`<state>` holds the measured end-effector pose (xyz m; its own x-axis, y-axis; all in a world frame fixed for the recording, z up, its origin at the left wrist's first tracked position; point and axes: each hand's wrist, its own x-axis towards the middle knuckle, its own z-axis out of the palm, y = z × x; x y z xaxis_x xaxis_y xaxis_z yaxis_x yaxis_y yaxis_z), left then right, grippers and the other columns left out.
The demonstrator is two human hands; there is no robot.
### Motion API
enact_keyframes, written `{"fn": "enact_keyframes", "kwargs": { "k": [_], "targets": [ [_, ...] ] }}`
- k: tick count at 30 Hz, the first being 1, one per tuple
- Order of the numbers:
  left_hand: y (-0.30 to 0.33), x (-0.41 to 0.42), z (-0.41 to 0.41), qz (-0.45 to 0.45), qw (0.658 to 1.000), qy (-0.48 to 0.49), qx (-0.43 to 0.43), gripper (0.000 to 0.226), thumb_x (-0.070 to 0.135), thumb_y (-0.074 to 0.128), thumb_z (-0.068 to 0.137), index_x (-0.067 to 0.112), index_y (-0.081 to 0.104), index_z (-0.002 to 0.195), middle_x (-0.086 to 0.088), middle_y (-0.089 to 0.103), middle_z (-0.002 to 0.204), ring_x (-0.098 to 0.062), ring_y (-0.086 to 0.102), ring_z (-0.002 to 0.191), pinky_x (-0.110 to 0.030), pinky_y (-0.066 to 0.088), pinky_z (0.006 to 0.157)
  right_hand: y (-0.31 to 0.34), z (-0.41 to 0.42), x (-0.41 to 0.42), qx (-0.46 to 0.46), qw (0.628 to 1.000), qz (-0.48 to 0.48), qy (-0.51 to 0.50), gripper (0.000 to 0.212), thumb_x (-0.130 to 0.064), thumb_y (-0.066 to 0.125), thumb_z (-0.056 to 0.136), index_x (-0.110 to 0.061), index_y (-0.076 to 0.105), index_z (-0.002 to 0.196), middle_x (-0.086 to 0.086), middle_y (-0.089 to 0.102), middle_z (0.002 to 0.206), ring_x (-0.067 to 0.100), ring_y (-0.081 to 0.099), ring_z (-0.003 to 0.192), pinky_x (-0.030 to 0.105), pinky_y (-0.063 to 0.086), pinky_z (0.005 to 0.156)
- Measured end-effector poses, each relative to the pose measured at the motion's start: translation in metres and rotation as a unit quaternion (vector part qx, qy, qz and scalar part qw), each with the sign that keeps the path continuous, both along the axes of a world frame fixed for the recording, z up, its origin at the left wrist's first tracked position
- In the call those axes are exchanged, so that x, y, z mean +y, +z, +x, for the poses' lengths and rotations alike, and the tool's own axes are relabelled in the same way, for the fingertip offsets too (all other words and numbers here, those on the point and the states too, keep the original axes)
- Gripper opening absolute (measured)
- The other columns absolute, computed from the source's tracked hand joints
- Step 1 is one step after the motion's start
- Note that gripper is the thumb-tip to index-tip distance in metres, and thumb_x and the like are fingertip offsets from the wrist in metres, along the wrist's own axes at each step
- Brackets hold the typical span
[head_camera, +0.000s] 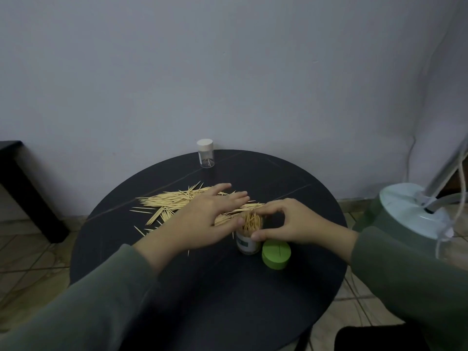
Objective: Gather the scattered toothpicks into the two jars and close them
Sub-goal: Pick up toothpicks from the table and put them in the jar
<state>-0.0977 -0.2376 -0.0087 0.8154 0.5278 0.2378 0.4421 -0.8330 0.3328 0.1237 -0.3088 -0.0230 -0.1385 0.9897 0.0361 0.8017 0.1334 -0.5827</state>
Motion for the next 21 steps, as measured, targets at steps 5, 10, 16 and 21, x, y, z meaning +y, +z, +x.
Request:
{"fn": "enact_keyframes", "kwargs": {
  "k": [5,10,16,21],
  "targets": [
    [0.009,-0.012,0.000,-0.048,0.993,-0.016,0.108,0.060,0.057,0.047,0.093,0.042,0.027,0.148,0.031,0.019,0.152,0.003,-0.002,0.144,-0.036,0.011,0.119,0.001,-0.001,0.000,-0.009,1.000,-0.002,0.001,0.069,-0.062,0.072,0.067,-0.032,0.060,0.128,-0.019,0.060,0.120,0.002,0.051,0.116,0.033,0.040,0.104],
    [0.010,-0.011,0.004,0.070,0.988,-0.013,0.134,0.051,0.059,0.041,0.094,0.040,0.043,0.141,0.019,0.024,0.155,-0.009,0.005,0.148,-0.043,0.019,0.119,0.001,0.000,0.001,0.002,1.000,-0.002,0.004,0.062,-0.063,0.073,0.067,-0.039,0.063,0.123,-0.026,0.062,0.100,-0.003,0.055,0.102,0.029,0.047,0.093],
    [0.004,-0.011,0.001,0.077,0.995,-0.058,0.032,0.061,0.059,0.044,0.089,0.041,0.033,0.146,0.017,0.033,0.153,-0.010,0.018,0.146,-0.039,0.024,0.117,-0.001,0.000,0.002,0.010,1.000,0.007,0.009,0.068,-0.076,0.065,0.061,-0.038,0.066,0.117,-0.018,0.067,0.103,-0.001,0.058,0.099,0.036,0.050,0.091],
    [0.000,-0.011,0.006,0.074,0.986,-0.047,0.140,0.065,0.063,0.045,0.090,0.039,0.029,0.148,0.021,0.018,0.156,-0.008,-0.001,0.148,-0.044,0.015,0.120,-0.001,-0.002,0.003,0.018,0.999,0.016,0.021,0.054,-0.070,0.068,0.065,-0.042,0.068,0.111,-0.018,0.068,0.099,0.002,0.059,0.095,0.038,0.051,0.087]
  ]
}}
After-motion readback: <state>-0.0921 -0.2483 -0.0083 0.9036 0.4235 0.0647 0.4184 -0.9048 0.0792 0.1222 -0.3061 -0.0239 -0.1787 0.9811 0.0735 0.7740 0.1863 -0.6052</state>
